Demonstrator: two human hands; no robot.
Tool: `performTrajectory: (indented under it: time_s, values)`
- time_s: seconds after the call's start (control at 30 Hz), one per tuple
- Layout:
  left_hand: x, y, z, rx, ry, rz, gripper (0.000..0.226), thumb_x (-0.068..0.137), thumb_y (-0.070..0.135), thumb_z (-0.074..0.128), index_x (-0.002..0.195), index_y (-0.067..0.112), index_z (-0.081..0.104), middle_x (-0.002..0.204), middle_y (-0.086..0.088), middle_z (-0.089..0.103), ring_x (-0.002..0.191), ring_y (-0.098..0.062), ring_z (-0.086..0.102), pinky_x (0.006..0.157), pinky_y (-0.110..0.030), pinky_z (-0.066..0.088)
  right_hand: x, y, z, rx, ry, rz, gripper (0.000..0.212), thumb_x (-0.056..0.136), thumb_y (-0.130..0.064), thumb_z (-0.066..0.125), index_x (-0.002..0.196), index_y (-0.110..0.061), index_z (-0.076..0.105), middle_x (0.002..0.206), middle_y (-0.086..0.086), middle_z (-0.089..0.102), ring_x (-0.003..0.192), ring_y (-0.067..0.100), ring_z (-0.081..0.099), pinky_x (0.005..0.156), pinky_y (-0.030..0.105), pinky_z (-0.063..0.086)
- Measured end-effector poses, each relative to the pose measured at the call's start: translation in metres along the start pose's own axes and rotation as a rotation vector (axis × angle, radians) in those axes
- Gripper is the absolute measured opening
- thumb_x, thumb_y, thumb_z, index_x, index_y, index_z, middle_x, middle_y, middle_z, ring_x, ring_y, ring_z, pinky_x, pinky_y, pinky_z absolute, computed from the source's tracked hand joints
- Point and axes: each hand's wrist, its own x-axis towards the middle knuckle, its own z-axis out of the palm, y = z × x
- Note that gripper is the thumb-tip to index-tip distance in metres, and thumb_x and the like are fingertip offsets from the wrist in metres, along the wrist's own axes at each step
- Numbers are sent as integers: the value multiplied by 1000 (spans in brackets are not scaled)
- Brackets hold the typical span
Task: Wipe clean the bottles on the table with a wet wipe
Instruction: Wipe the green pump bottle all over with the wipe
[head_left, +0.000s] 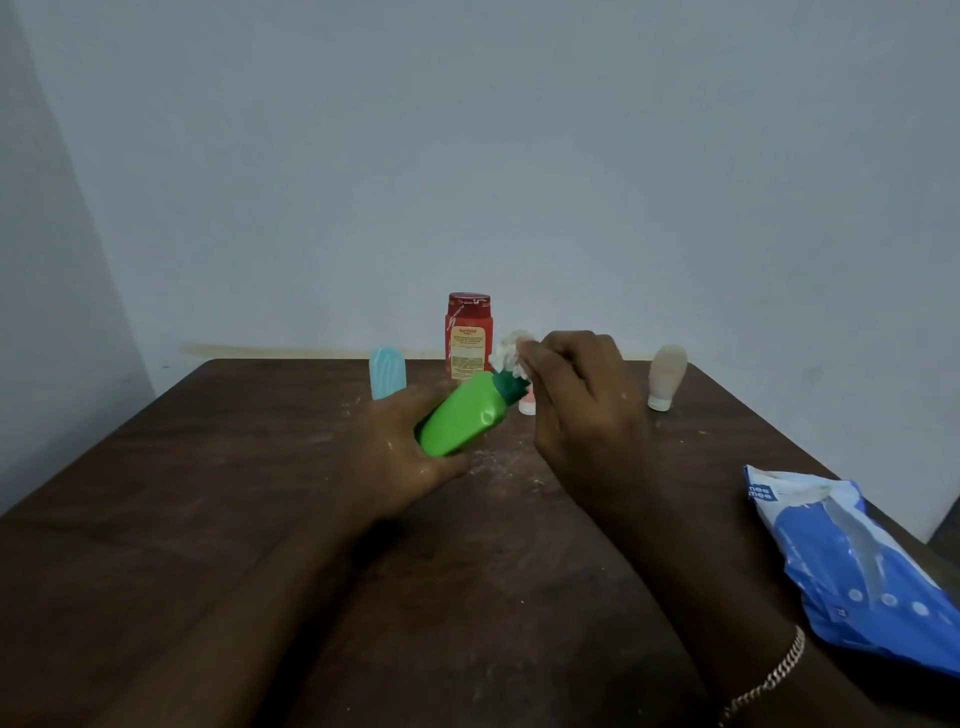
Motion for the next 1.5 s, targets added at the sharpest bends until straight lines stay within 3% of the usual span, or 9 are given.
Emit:
performTrajectory:
  time_s: [0.2, 0.47, 0.7, 0.87, 0.97, 1.07, 1.2, 1.33, 1.5]
  values:
    - [0, 1, 0, -2, 29, -4, 75, 63, 49, 74, 134, 29, 60, 100, 13, 65, 87, -2, 60, 72, -25, 49, -10, -1, 4, -149, -135, 38, 44, 93, -9, 32, 122, 0, 65, 104, 17, 61, 92, 25, 48, 70, 31, 41]
    - [1, 1, -1, 28, -21, -12, 78, 63, 53, 72, 136, 28, 59, 97, 16, 61, 85, -3, 58, 70, -23, 43, -9, 8, 0, -92, -21, -13, 31, 86, 6, 56, 114, 3, 68, 98, 19, 62, 89, 26, 48, 71, 31, 38]
    - [1, -1, -5, -1, -46, 6, 76, 63, 46, 74, 135, 26, 60, 92, 23, 59, 87, 3, 58, 68, -16, 38, -10, 11, 1, -80, -59, -34, 31, 88, 2, 48, 110, 1, 69, 97, 18, 59, 88, 26, 47, 71, 31, 39]
    - [1, -3, -10, 19, -151, 39, 79, 67, 49, 70, 142, 32, 53, 108, 16, 62, 95, 0, 57, 77, -20, 44, -1, 30, -4, 447, 87, 506, 11, 96, -10, 56, 100, -10, 67, 102, 5, 60, 90, 7, 55, 78, 20, 43]
    - [1, -6, -12, 12, -204, 56, 79, 68, 52, 67, 143, 35, 51, 107, 19, 60, 95, 0, 57, 76, -22, 45, 0, 48, 0, 1170, -35, 864, 11, 88, -10, 66, 95, -16, 72, 90, 4, 68, 81, 17, 55, 69, 26, 44]
    - [1, -6, -10, 20, -230, 84, 79, 68, 53, 67, 143, 36, 50, 109, 23, 59, 96, 0, 58, 75, -21, 43, -9, 51, 10, 1616, -305, 932, 23, 79, 3, 65, 92, -14, 75, 89, 5, 70, 82, 17, 63, 68, 26, 53]
    - [0, -6, -9, -29, -247, 122, 76, 70, 49, 71, 142, 35, 51, 111, 22, 61, 98, 1, 59, 76, -17, 42, -15, 49, 15, 1818, -517, 844, 34, 65, -22, 88, 96, -14, 78, 92, 1, 73, 84, 10, 68, 72, 21, 55]
    - [2, -7, -11, -4, -250, 140, 77, 71, 44, 73, 143, 35, 49, 113, 30, 55, 103, 7, 55, 77, -10, 38, -17, 53, 13, 1759, -540, 860, 19, 75, -5, 78, 94, -11, 78, 87, 5, 72, 74, 12, 66, 63, 23, 54]
    - [3, -15, -14, -49, -191, 87, 76, 70, 29, 74, 143, 30, 51, 105, 29, 56, 95, 4, 58, 75, -6, 38, -16, 66, 11, 1304, -444, 968, 31, 88, 13, 54, 103, -8, 71, 80, 11, 68, 66, 22, 56, 52, 27, 49]
